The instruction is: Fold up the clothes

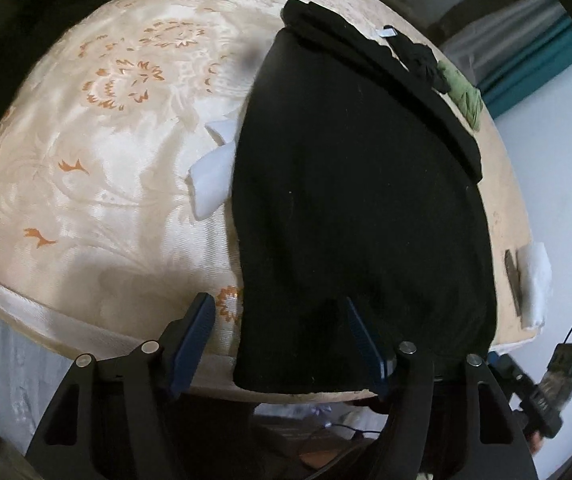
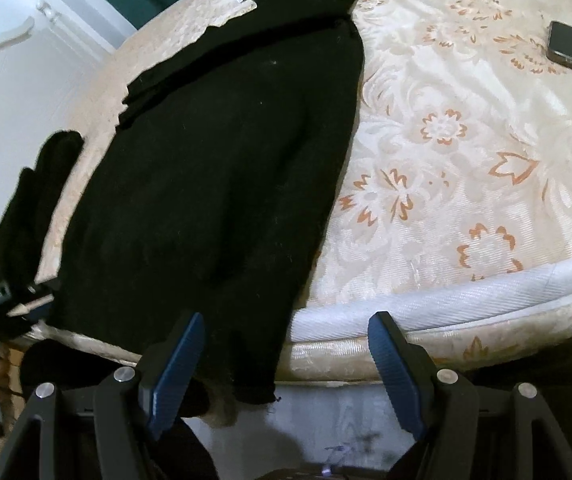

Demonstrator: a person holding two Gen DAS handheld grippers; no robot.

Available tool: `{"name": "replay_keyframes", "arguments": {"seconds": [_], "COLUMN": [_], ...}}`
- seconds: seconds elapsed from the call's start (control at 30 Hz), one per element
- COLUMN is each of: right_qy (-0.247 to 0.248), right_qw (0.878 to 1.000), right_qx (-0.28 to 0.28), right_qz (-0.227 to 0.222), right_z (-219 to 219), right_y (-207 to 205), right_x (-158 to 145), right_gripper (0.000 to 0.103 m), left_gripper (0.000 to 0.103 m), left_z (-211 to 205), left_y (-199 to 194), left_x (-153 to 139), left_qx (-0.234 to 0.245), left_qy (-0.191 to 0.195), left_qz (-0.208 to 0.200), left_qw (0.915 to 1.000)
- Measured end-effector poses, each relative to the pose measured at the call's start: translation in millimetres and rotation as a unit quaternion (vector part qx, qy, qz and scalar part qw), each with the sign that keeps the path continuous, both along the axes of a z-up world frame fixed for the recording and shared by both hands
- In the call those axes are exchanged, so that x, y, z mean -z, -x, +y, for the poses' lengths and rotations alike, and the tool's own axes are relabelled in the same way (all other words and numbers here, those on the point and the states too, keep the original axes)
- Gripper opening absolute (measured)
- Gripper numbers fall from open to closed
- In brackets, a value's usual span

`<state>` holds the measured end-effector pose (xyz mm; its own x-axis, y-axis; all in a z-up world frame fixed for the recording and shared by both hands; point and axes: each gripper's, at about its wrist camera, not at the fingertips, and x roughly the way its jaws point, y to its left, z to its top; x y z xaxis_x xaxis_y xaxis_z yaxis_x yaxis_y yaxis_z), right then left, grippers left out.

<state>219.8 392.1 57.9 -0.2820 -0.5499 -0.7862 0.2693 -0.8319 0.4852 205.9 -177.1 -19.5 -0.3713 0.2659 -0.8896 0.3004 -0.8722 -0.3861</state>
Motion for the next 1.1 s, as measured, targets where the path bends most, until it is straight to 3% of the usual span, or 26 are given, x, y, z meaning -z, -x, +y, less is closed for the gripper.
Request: {"name": "replay_keyframes", "arguments": {"seconds": [0.1,0.27,0.43,0.53,0.73,0.9,1.1], "right_qy": [0.010,0.013,0.020,0.030,0.040,0.041,0.045], "right_qw": [1.000,1.000,1.000,0.999,0.999,0.999,0.998], "right_qx": [0.002,0.000,-0.005,-0.012,-0.015,-0.016,-0.030], "right_qz": [-0.003,-0.003,0.001,-0.002,-0.016,-0.021,-0.016], "right_z": [0.9,-2.2,-4.1,-6.0,-6.1,-12.0,-19.5], "right_y": [1.7,1.8,0.3,-1.6,-4.6,-4.7,-7.8], "right_x": [-0.7,-0.3,-1.8,-2.1,3.1,5.9,4.8], "right_gripper": [0.071,0.072,0.072,0.072,0.072,0.072,0.072], "left_gripper": [0.059,0.055,0.023,0.012,0.011,0.020,0.029], "left_z": [3.8,9.1,10.3,6.3,-1.3,-13.0,-14.5], "left_y": [0.4,7.4,15.9,16.4,2.4,-2.2,-1.9], "left_x": [1.3,4.4,13.9,19.1,15.4,23.6,16.9], "left_qx": [-0.006,-0.010,-0.017,-0.025,-0.029,-0.066,-0.082], "left_qy": [-0.006,-0.014,-0.057,-0.083,-0.103,-0.167,-0.179], "left_qz": [-0.004,-0.002,-0.009,-0.003,0.023,0.006,0.021], "left_qw": [1.0000,0.9999,0.9982,0.9962,0.9940,0.9838,0.9802]}}
